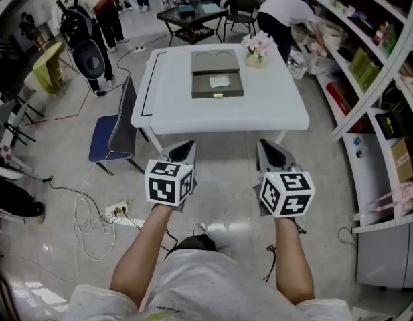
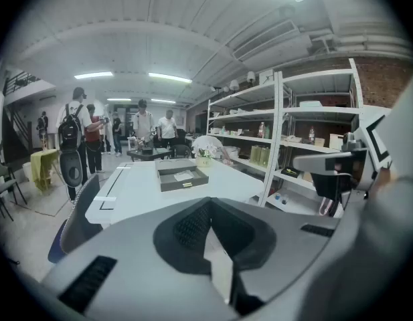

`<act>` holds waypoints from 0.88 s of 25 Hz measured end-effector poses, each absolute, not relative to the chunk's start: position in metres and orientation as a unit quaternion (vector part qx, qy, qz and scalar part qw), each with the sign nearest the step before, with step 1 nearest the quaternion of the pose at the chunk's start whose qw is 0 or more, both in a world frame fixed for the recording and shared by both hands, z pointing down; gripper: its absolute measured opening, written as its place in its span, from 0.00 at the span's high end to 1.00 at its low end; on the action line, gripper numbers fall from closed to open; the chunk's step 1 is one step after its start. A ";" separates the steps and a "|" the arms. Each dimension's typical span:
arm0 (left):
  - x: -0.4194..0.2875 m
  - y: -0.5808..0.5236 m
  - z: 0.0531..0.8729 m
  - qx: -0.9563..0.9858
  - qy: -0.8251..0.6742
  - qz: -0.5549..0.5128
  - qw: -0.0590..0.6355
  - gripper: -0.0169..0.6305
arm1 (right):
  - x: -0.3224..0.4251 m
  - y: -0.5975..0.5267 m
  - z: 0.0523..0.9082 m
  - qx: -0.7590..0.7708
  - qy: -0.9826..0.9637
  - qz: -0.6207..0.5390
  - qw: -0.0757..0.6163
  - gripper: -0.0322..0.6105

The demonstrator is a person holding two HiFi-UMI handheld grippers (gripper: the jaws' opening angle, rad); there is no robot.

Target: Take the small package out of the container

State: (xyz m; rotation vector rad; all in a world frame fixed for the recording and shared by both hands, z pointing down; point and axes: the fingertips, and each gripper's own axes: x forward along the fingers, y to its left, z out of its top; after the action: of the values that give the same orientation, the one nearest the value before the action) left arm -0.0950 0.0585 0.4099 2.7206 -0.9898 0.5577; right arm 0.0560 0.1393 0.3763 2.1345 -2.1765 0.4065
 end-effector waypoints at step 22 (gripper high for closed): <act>-0.039 -0.046 0.417 0.920 -0.329 0.185 0.102 0.97 | 0.108 0.039 0.387 0.695 -0.705 0.133 0.046 0.85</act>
State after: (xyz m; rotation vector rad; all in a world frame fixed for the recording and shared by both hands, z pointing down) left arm -0.0386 -0.0456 0.4173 2.7184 -0.9712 0.5474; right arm 0.1078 0.0391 0.3871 2.1223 -2.1513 0.4053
